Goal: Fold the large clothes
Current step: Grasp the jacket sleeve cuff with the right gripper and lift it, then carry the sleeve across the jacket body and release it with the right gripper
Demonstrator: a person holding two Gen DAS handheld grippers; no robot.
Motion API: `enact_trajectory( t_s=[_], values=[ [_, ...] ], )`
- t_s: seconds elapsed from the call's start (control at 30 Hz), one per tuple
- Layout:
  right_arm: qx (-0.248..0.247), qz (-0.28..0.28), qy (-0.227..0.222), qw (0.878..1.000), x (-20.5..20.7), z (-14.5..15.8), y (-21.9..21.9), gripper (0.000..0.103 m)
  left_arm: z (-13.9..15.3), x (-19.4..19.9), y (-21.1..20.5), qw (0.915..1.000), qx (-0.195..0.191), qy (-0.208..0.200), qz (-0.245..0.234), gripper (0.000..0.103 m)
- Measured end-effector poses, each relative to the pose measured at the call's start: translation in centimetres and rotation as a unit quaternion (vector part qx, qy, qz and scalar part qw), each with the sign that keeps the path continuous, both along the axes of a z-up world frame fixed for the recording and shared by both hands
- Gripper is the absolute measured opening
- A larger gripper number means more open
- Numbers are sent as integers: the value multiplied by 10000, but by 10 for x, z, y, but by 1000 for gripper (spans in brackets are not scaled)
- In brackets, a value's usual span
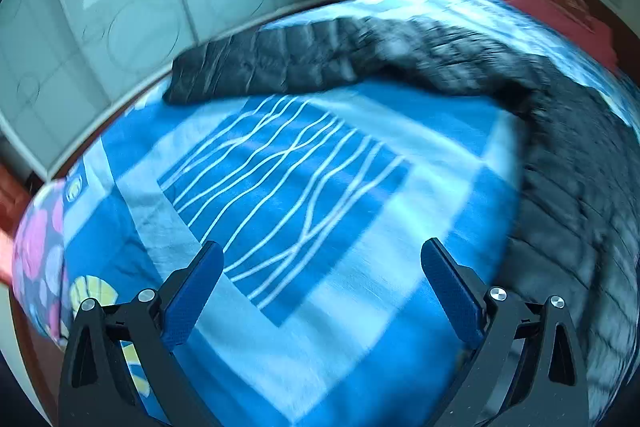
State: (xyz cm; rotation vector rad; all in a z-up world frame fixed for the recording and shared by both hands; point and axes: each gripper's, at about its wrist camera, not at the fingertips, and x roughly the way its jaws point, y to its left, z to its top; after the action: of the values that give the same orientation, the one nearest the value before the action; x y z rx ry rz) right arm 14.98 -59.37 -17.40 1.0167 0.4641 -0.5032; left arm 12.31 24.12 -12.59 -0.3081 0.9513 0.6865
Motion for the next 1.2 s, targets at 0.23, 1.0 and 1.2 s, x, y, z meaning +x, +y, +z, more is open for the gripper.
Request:
enact_trajectory(
  t_s=[0.23,1.0,1.2],
  values=[
    [77,-407,-389,9984,33,-15,-43,67,-25,6,33,9969,-261,240,698,99],
    [-1880,613,-539,9788,91,80,59,6,-32,8,41,9966,156,-221,773,99],
    [-2334,1742,-663,9544,141,105,172,6,-33,9,39,9965,236,-215,775,99]
  ],
)
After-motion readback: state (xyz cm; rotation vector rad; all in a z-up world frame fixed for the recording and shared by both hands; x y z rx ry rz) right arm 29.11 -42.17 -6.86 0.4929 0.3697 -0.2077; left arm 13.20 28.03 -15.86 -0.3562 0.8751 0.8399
